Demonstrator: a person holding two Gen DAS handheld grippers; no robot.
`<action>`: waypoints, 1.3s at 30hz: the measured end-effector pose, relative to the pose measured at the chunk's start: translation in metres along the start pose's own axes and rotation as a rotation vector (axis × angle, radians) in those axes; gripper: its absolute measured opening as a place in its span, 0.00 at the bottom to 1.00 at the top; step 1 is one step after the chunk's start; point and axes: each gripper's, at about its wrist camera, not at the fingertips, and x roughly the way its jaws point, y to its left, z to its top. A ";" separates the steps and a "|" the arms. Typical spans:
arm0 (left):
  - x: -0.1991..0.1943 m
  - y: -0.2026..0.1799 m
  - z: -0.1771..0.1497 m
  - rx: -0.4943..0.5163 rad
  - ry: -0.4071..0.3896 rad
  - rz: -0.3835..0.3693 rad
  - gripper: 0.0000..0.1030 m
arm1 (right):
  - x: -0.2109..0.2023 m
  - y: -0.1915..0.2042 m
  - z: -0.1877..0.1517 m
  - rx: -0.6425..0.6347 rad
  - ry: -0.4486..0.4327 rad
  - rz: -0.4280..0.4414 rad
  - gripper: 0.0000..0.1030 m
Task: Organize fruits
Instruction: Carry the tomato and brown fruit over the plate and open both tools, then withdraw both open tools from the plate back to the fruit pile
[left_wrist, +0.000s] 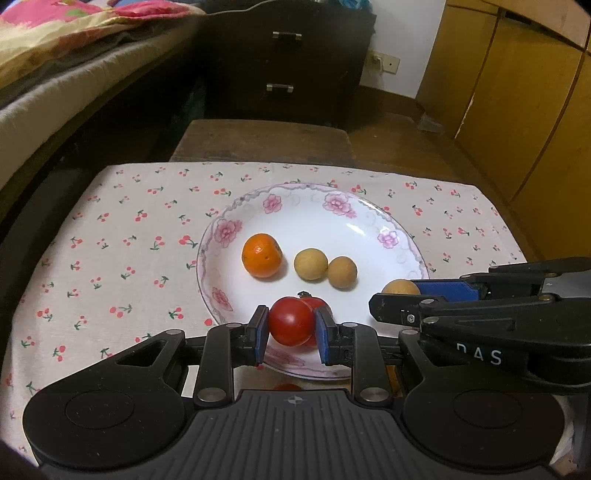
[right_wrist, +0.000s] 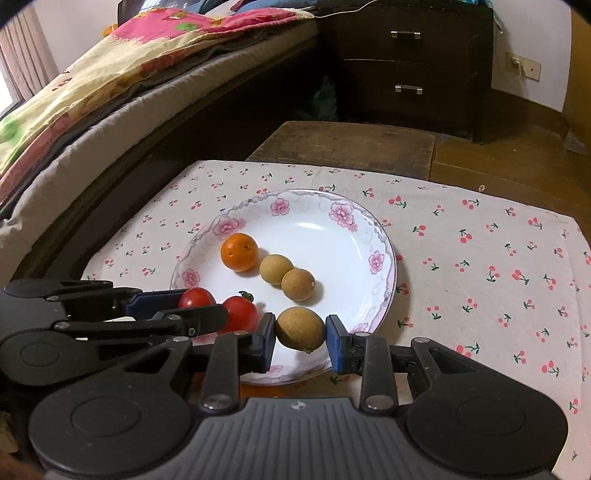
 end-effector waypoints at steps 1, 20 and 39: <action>0.001 0.000 0.000 0.000 -0.001 0.001 0.32 | 0.001 -0.001 0.000 0.001 -0.001 0.000 0.31; -0.005 0.002 0.003 -0.019 -0.014 0.003 0.37 | -0.004 -0.002 0.003 0.005 -0.023 -0.001 0.33; -0.037 0.000 -0.013 -0.009 -0.039 -0.017 0.46 | -0.034 0.014 -0.018 -0.006 -0.015 -0.009 0.34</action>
